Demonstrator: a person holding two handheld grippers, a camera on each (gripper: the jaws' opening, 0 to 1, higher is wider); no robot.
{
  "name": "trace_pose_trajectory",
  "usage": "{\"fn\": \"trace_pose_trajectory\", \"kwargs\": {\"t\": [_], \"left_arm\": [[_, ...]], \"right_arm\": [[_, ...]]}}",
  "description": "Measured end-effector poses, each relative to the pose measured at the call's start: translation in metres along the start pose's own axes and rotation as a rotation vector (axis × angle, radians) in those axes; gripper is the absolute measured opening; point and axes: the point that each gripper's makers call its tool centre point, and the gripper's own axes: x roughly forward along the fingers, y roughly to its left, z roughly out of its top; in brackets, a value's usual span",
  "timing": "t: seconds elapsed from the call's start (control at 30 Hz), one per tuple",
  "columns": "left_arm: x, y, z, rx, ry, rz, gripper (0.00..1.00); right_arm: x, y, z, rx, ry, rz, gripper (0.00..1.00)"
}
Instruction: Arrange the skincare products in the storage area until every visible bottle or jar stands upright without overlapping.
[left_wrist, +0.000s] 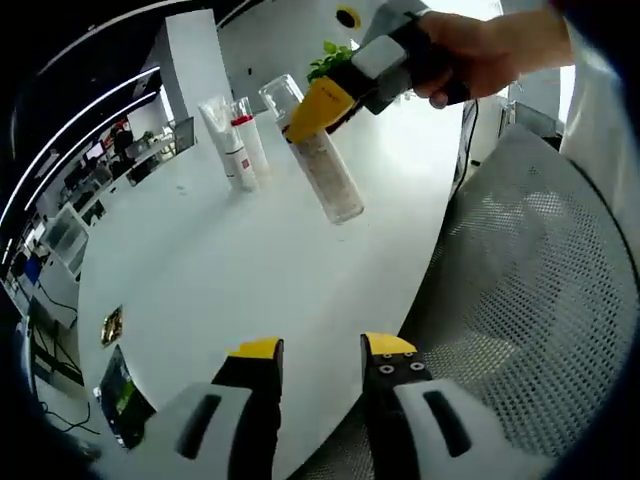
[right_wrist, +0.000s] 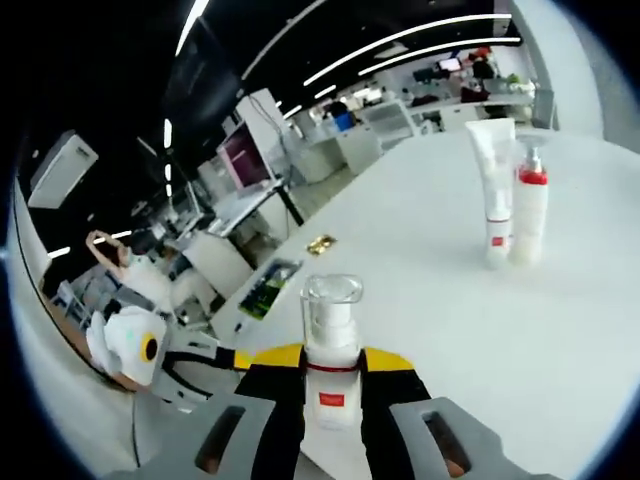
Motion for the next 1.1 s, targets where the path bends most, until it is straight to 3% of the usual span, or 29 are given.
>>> {"fn": "trace_pose_trajectory", "kwargs": {"t": [0.27,0.47,0.8,1.1], "left_arm": [[0.004,-0.003,-0.01,0.014,0.051,-0.013,0.23],[0.004,-0.003,-0.012,0.019,0.058,-0.01,0.21],[0.004,-0.002,-0.018,0.026,0.089,-0.01,0.18],[0.005,-0.003,-0.019,0.027,0.095,-0.01,0.17]], "right_arm": [[-0.003,-0.037,0.013,0.001,-0.026,-0.092,0.16],[-0.004,-0.065,0.022,0.0,-0.042,-0.168,0.17],[0.003,-0.093,0.032,-0.014,-0.055,-0.237,0.17],[0.008,-0.107,0.038,-0.042,-0.071,-0.284,0.17]]}}
